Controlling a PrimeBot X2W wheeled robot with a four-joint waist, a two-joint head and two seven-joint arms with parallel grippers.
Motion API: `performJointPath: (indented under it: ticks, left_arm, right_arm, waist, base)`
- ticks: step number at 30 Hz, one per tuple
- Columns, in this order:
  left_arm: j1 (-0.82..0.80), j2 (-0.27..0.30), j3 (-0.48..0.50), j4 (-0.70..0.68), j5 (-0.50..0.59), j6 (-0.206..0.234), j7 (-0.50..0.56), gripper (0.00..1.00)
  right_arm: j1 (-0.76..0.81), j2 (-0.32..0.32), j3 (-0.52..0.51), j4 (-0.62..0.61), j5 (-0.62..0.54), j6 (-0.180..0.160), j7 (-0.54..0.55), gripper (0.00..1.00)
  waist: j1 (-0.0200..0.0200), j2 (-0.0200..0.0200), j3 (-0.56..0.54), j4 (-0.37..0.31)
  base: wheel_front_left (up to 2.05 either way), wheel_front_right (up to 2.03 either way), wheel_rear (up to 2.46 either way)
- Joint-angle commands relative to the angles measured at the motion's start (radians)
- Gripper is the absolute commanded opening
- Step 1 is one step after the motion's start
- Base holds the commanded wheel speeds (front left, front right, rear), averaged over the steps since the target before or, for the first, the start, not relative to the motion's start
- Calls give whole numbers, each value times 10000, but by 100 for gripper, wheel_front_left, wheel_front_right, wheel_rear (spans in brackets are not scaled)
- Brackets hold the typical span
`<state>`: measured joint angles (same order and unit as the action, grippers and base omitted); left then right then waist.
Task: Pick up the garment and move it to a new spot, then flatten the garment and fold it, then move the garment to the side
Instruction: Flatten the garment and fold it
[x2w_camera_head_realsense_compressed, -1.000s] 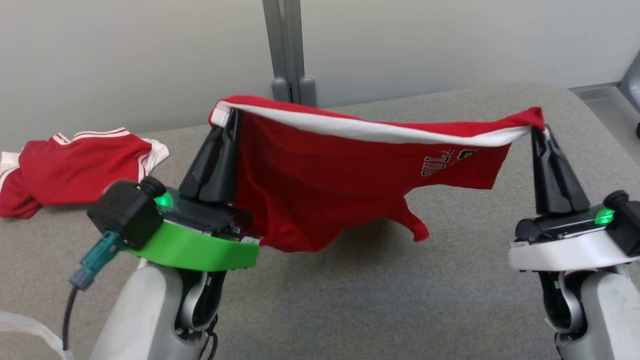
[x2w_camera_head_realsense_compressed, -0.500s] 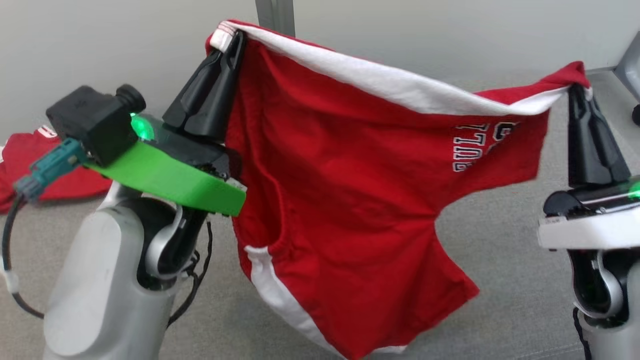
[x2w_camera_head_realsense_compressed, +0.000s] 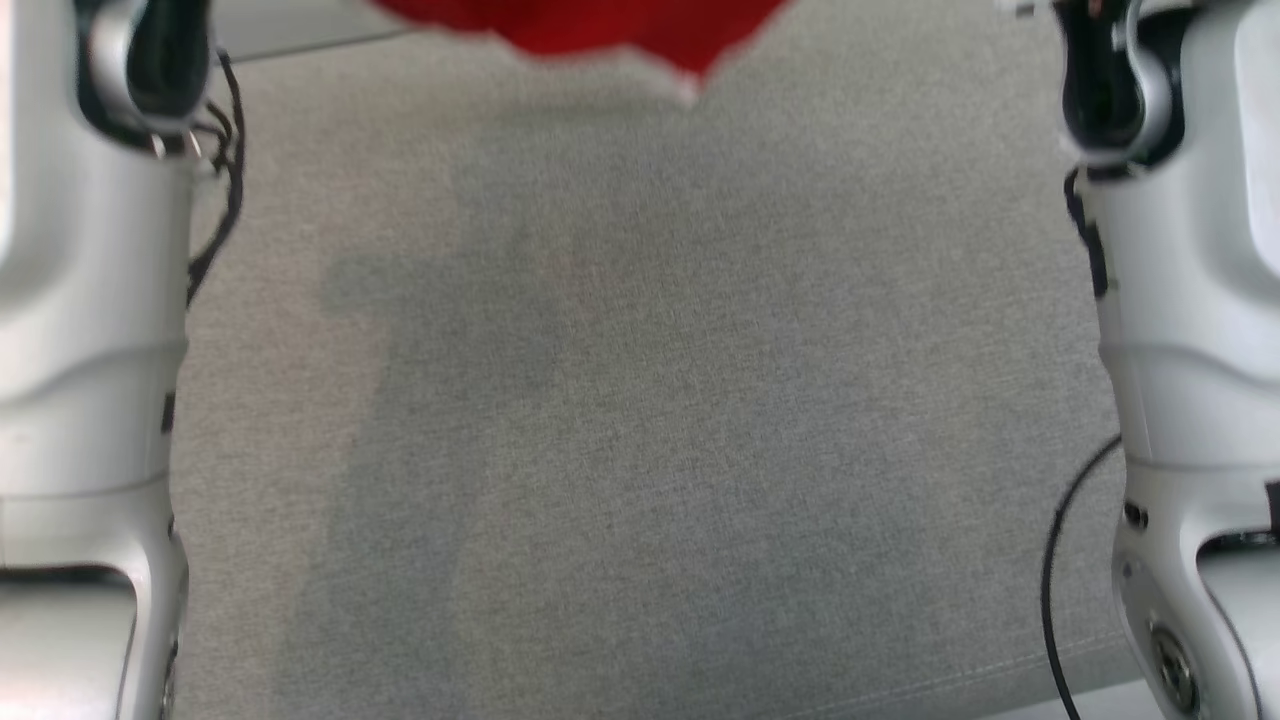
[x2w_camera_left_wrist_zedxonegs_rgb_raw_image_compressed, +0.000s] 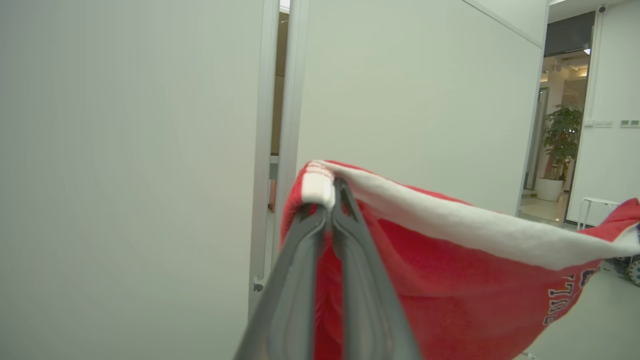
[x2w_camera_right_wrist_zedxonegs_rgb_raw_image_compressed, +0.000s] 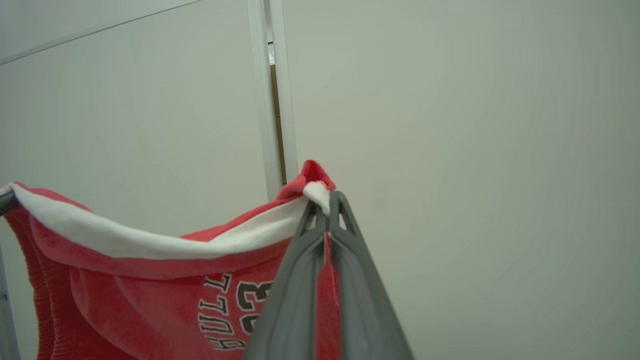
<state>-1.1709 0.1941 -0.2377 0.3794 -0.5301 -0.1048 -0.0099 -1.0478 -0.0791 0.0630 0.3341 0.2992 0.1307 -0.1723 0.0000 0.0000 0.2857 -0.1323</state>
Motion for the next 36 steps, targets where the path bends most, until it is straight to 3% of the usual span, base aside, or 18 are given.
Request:
performJointPath:
  ticks: [1,4,10,13,16,20,24,28,36]
  left_arm:
    - [-329,-103,46,382,92,1,-329,0]
    - [-599,-327,-1,1146,43,-76,-988,0]
    - [474,-647,-725,2196,-342,-237,-1770,0]
    - [1580,-822,-1153,2052,-845,-254,-2221,0]
    - [2794,-613,-1534,1456,-1225,-258,-2465,0]
    - [4811,-556,-1203,217,-1590,-260,-2561,0]
    - [7253,-906,-768,-1340,-1247,-262,-2553,0]
    - [9057,-1146,-1007,-2326,-1030,-262,-2556,0]
    - [10942,-1022,-1422,-3763,-765,-207,-2501,0]
  right_arm:
    - [-375,46,-47,486,-251,1,-297,0]
    - [-738,193,8,1456,-434,1,-694,0]
    - [279,232,617,2560,-176,1,-932,0]
    - [1440,256,555,1941,99,1,-932,0]
    - [2661,258,444,1071,262,1,-936,0]
    - [4533,191,183,-227,255,1,-934,0]
    - [6546,216,-359,-1580,401,1,-934,0]
    - [8217,242,-780,-2658,417,1,-934,0]
    - [10664,260,-771,-4439,175,1,-934,0]
  waist:
    - [0,0,1076,-281]
    - [0,0,1359,-183]
    - [0,0,1812,44]
    - [0,0,1912,109]
    - [0,0,1858,110]
    - [0,0,1462,104]
    - [0,0,820,290]
    - [0,0,-10,426]
    - [0,0,-1509,589]
  base:
    - [0,0,0]
    - [0,0,0]
    - [0,0,0]
    - [0,0,0]
    - [0,0,0]
    - [0,0,0]
    - [0,0,0]
    - [0,0,0]
    - [0,0,0]
